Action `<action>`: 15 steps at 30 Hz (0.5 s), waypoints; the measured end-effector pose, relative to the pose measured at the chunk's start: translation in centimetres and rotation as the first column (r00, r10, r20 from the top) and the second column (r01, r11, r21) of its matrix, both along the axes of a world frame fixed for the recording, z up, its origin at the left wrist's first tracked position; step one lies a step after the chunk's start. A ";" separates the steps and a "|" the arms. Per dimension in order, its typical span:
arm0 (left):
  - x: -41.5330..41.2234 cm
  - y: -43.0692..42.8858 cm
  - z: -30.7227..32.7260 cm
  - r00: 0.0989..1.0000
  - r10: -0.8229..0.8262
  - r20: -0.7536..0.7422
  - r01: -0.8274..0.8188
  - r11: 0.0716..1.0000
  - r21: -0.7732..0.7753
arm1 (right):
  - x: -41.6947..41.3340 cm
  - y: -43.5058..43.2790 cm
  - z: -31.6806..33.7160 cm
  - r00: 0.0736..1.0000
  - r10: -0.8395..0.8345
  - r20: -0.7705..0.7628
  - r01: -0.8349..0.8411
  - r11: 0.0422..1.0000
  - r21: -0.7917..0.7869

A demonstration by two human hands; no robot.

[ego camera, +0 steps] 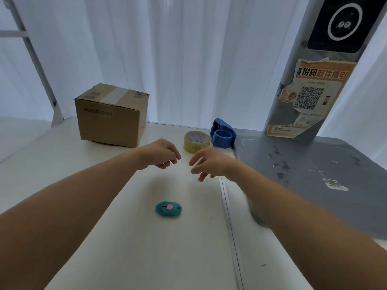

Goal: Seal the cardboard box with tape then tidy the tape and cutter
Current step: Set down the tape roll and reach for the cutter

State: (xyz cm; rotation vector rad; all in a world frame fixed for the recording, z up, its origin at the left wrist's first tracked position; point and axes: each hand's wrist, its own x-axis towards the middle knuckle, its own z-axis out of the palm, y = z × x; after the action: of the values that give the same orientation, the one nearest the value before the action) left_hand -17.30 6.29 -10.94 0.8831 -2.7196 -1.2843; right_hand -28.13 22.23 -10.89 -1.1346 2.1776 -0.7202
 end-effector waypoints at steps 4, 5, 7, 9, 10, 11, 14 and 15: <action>1.9 0.8 0.5 0.998 -0.038 0.043 0.039 0.998 -0.044 | 2.8 -0.7 0.7 0.968 0.251 0.006 -0.247 0.949 0.197; 2.3 1.0 0.6 0.998 -0.045 0.049 0.048 0.998 -0.049 | 3.4 -0.8 0.8 0.951 0.308 0.014 -0.302 0.922 0.243; 3.3 1.2 0.8 0.994 -0.073 0.076 0.078 0.995 -0.057 | 4.6 -1.1 0.8 0.926 0.375 0.054 -0.374 0.883 0.285; 4.2 1.2 0.8 0.988 -0.107 0.108 0.114 0.992 -0.055 | 5.4 -1.3 0.5 0.911 0.400 0.098 -0.411 0.870 0.273; 4.6 1.1 0.7 0.986 -0.119 0.114 0.125 0.991 -0.051 | 5.7 -1.4 0.4 0.904 0.415 0.102 -0.427 0.864 0.266; 4.9 1.0 0.7 0.986 -0.124 0.113 0.130 0.990 -0.049 | 6.0 -1.5 0.2 0.896 0.434 0.098 -0.444 0.856 0.266; 5.5 0.6 0.6 0.986 -0.126 0.106 0.132 0.990 -0.056 | 6.3 -1.6 -0.2 0.871 0.483 0.087 -0.488 0.835 0.253; 5.5 0.4 0.6 0.987 -0.126 0.103 0.132 0.990 -0.055 | 6.4 -1.6 -0.3 0.867 0.491 0.086 -0.496 0.835 0.239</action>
State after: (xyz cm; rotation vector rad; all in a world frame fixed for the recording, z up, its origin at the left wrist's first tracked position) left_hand -11.76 6.72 -10.39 0.7983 -2.9209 -1.1996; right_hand -21.72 20.64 -11.17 -1.4547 1.7713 -0.2131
